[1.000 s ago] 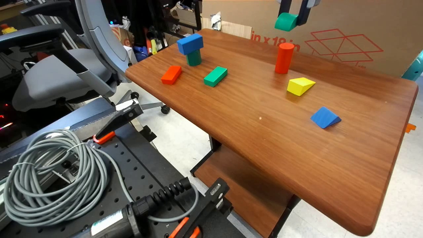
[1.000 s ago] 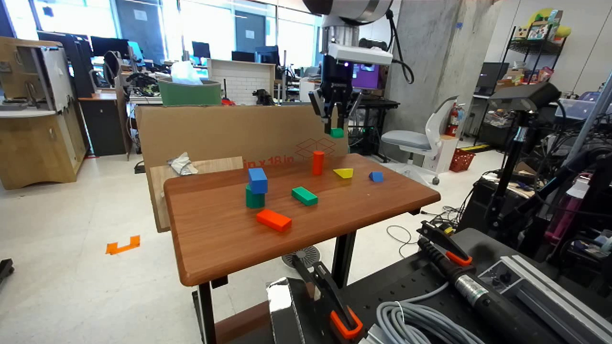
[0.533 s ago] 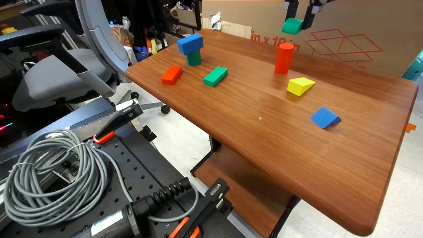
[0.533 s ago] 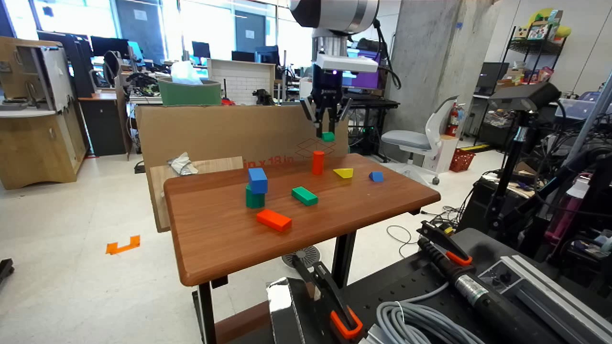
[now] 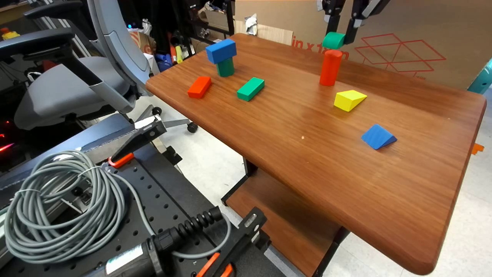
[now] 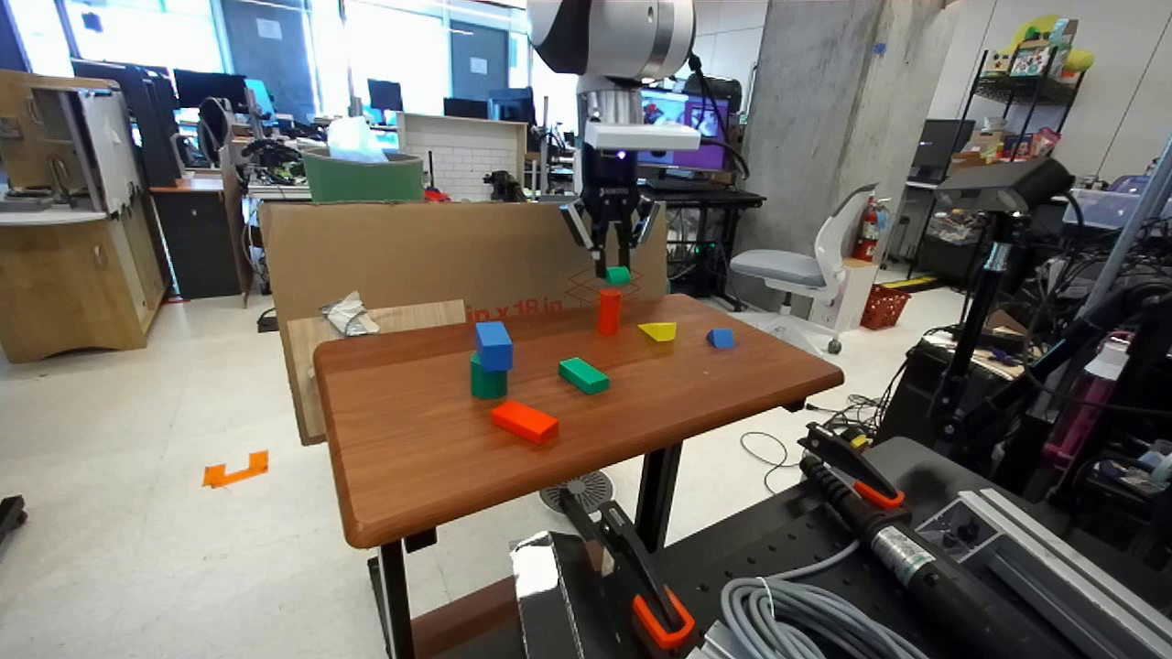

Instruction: Put the semi cylinder on top of the orange cylinder

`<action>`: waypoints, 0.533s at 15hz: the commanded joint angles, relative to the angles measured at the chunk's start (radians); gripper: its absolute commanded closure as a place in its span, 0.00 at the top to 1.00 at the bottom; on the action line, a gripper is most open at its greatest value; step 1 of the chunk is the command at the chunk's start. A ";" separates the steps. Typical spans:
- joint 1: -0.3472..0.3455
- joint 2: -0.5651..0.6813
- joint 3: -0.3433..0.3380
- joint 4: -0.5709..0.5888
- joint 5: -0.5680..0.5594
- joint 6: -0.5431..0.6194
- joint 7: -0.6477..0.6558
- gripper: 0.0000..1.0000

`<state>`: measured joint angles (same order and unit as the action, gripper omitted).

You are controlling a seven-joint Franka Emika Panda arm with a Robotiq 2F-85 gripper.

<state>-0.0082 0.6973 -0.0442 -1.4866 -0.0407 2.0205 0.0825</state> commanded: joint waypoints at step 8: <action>0.023 0.073 -0.016 0.123 -0.065 -0.113 0.022 0.08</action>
<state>-0.0054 0.7386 -0.0485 -1.4198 -0.0850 1.9541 0.0892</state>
